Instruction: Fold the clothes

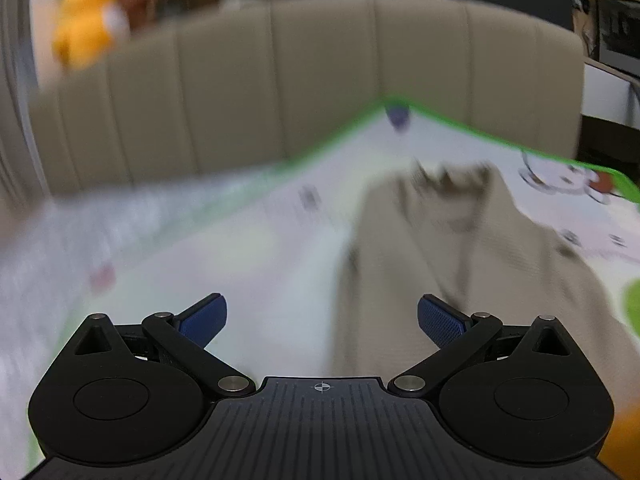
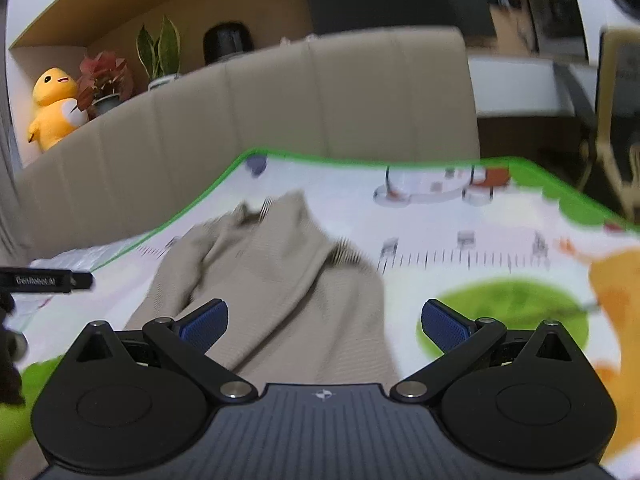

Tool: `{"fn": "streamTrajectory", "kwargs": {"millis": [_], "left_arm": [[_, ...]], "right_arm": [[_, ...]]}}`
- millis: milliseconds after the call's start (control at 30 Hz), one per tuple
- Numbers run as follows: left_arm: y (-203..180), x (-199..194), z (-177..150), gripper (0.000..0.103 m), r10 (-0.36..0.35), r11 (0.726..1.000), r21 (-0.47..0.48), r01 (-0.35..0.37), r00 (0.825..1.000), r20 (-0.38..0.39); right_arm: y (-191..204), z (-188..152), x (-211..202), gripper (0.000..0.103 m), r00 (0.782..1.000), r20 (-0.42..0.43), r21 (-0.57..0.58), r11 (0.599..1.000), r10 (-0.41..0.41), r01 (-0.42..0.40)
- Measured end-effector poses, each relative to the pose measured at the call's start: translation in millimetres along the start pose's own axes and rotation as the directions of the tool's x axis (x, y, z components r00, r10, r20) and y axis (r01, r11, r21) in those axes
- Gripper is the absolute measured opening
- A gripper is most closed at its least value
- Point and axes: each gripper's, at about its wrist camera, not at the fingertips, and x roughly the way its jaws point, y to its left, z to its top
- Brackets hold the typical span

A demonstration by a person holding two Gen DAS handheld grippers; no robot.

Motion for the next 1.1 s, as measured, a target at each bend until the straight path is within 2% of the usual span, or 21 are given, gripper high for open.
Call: {"fn": "streamTrajectory", "kwargs": {"millis": [67,133,267,333,433,567,633,733,800,867,933,967,1000,1033,1100], "left_arm": [[-4.9,14.8,1.6,0.103,0.063,0.997,0.033,-0.065,0.995,0.071],[-10.3,32.0,-0.9,0.103,0.095,0.994,0.046,-0.099,0.992,0.087],[-23.2,63.0,-14.5,0.103,0.024,0.998,0.049,-0.026,0.999,0.031],[-31.6,75.2,-22.6,0.103,-0.009,0.997,0.083,0.008,1.000,0.010],[-41.8,86.5,-33.4,0.103,0.017,0.988,0.153,-0.017,1.000,0.000],[-46.1,93.6,-37.2,0.103,0.048,0.981,0.189,-0.044,0.999,-0.015],[-50.7,87.2,-43.8,0.103,0.067,0.967,0.246,-0.067,0.998,0.007],[-51.2,85.9,-52.5,0.103,0.081,0.959,0.272,-0.073,0.997,-0.016],[-45.0,81.3,-52.1,0.103,0.064,0.962,0.270,-0.045,0.996,-0.062],[-34.8,76.5,-51.0,0.103,0.027,0.973,0.230,0.012,0.986,-0.164],[-24.9,65.5,-52.2,0.103,-0.018,0.979,0.190,0.072,0.962,-0.272],[-19.5,59.5,-52.4,0.103,-0.053,0.980,0.161,0.114,0.939,-0.340],[-13.8,53.1,-53.0,0.103,-0.094,0.979,0.126,0.159,0.907,-0.411],[-7.2,46.1,-55.0,0.103,-0.148,0.973,0.083,0.215,0.860,-0.489],[3.6,31.4,-60.7,0.103,-0.253,0.946,0.010,0.325,0.754,-0.606]], "right_arm": [[2.2,1.1,19.1,0.103,1.000,0.020,-0.055,0.998,-0.010,0.011],[6.1,0.9,38.7,0.103,1.000,0.025,-0.107,0.994,-0.005,0.008],[22.0,-5.7,78.8,0.103,0.999,-0.018,-0.268,0.963,0.026,-0.030],[26.7,-10.9,95.2,0.103,0.998,-0.061,-0.317,0.947,0.032,-0.050],[27.3,-17.1,111.4,0.103,0.993,-0.115,-0.315,0.947,0.029,-0.064],[34.1,-20.5,122.0,0.103,0.988,-0.153,-0.355,0.932,0.021,-0.074],[39.2,-22.1,130.4,0.103,0.983,-0.183,-0.365,0.927,0.021,-0.087],[34.2,-18.7,140.6,0.103,0.964,-0.265,-0.286,0.953,0.025,-0.103],[19.0,-16.0,138.8,0.103,0.943,-0.328,-0.212,0.968,0.057,-0.132],[12.4,-20.8,122.8,0.103,0.922,-0.379,-0.198,0.967,0.076,-0.160],[10.6,-28.8,100.3,0.103,0.901,-0.426,-0.213,0.959,0.084,-0.190],[9.7,-32.9,89.0,0.103,0.889,-0.449,-0.220,0.954,0.087,-0.205],[8.8,-36.9,77.7,0.103,0.877,-0.471,-0.226,0.949,0.091,-0.219],[7.9,-41.0,66.4,0.103,0.865,-0.494,-0.232,0.944,0.093,-0.235],[6.1,-48.7,44.2,0.103,0.839,-0.536,-0.246,0.933,0.094,-0.262]]}}
